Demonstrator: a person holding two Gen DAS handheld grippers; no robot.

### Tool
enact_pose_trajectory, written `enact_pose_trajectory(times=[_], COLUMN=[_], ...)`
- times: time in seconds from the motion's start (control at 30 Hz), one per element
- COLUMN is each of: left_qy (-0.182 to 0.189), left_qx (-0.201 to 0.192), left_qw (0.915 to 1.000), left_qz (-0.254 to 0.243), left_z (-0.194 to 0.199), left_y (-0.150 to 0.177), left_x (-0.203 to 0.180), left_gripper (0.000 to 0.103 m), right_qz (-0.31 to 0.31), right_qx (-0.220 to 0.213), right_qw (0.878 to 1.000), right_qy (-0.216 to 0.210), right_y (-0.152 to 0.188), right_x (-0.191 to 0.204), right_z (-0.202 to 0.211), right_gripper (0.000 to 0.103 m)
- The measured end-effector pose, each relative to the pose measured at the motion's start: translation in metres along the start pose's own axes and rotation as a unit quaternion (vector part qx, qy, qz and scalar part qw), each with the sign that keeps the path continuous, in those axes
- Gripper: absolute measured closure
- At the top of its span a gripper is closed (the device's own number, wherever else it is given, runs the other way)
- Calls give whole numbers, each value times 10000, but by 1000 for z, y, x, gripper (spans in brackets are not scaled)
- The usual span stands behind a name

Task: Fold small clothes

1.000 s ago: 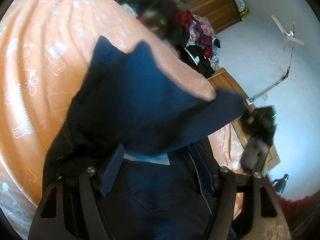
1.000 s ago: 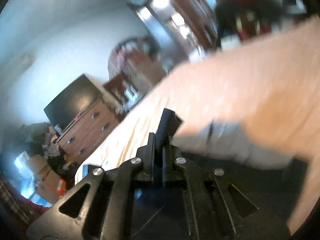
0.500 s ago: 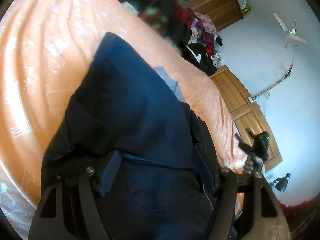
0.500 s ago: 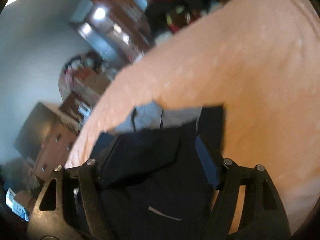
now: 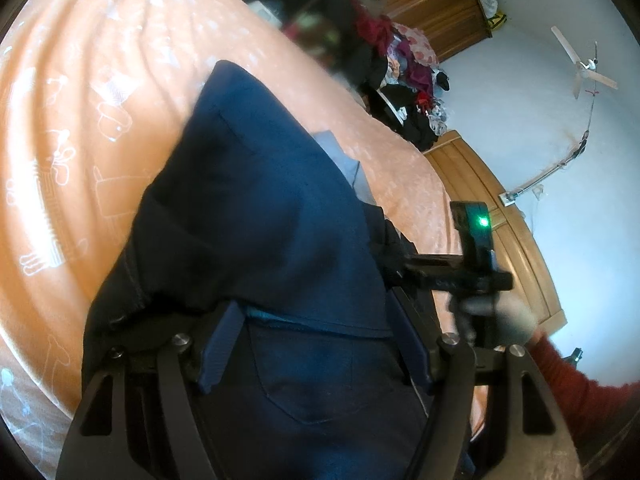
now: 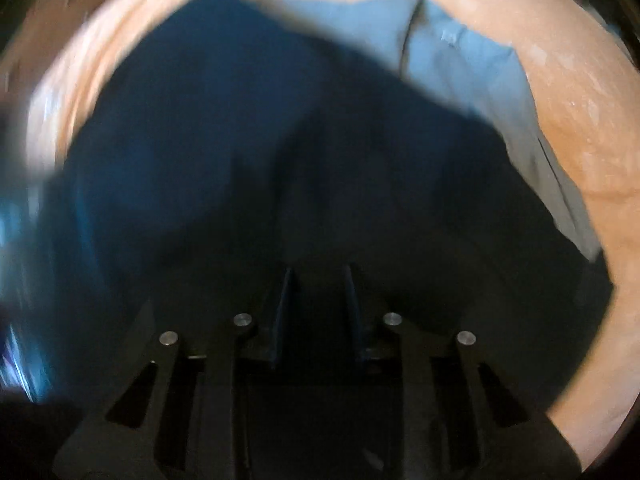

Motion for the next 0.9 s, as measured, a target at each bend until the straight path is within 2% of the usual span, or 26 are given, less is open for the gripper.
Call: enact_pose_trajectory(times=[0.03, 0.1, 0.13, 0.2, 0.23, 0.3, 0.37, 0.4, 0.43, 0.47, 0.5, 0.63, 0.67, 0.73, 0.77, 0.83, 0.87, 0.9], left_qy=[23, 78, 92, 115, 131, 162, 173, 170, 167, 165, 154, -19, -44, -117, -205, -427, -538, -704], left_qx=[1, 1, -3, -8, -8, -5, -6, -3, -3, -3, 1, 4, -66, -222, -304, -405, -419, -412], left_qw=[10000, 10000, 10000, 9999, 9999, 9999, 9998, 9999, 9999, 9999, 9999, 10000, 10000, 9997, 9993, 9982, 9976, 9966], left_qz=[2, 12, 17, 22, 24, 25, 28, 26, 26, 35, 50, 44, 34, -5, -49, -98, -98, -96], left_z=[0, 1, 1, 2, 2, 3, 3, 3, 3, 4, 4, 17, 26, 47, 58, 79, 87, 96], left_y=[0, -1, -1, -1, -1, -1, -2, -2, -2, -2, -2, 0, 3, 10, 14, 22, 26, 30], left_x=[1, 4, 5, 7, 8, 9, 10, 10, 10, 10, 9, -5, -10, -18, -20, -21, -19, -17], left_gripper=[29, 29, 29, 29, 28, 28, 28, 28, 28, 28, 28, 27, 26, 26, 25, 24, 24, 24], right_qz=[100, 142, 89, -59, -267, -810, -1394, -1630, -1992, -2231, -2467, -3275, -3388, -3299, -3206, -3024, -2928, -2851], right_qx=[271, 511, 642, 836, 869, 550, -14, -305, -696, -909, -1099, -1437, -1429, -1428, -1454, -1546, -1583, -1587], right_qw=[9996, 9986, 9978, 9941, 9928, 9938, 9900, 9861, 9774, 9703, 9621, 9307, 9263, 9305, 9344, 9394, 9416, 9440], right_qy=[49, 63, 118, 694, 775, 523, 229, 104, -101, -210, -368, -770, -828, -706, -552, -462, -503, -489], right_y=[22, 56, 78, 119, 137, 164, 178, 181, 185, 186, 188, 189, 188, 187, 185, 189, 182, 176], right_x=[-6, -14, -21, -40, -51, -69, -84, -90, -100, -107, -114, -136, -133, -122, -118, -117, -114, -115], right_z=[4, 11, 16, 20, 23, 37, 53, 60, 66, 66, 65, 43, 38, 33, 35, 48, 50, 51], right_gripper=[76, 79, 75, 56, 56, 56, 53, 47, 43, 39, 39, 37, 37, 37, 41, 62, 83, 92])
Point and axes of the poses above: each gripper's, at about its wrist camera, not at the fingertips, and z roughly against the way its jaws point, x to its left, y to its underside, the point moved 2 cm from there along -z, roughly the way its jaws point, and after that the axes turned 2 degrees about y, right-handed, at the moved point
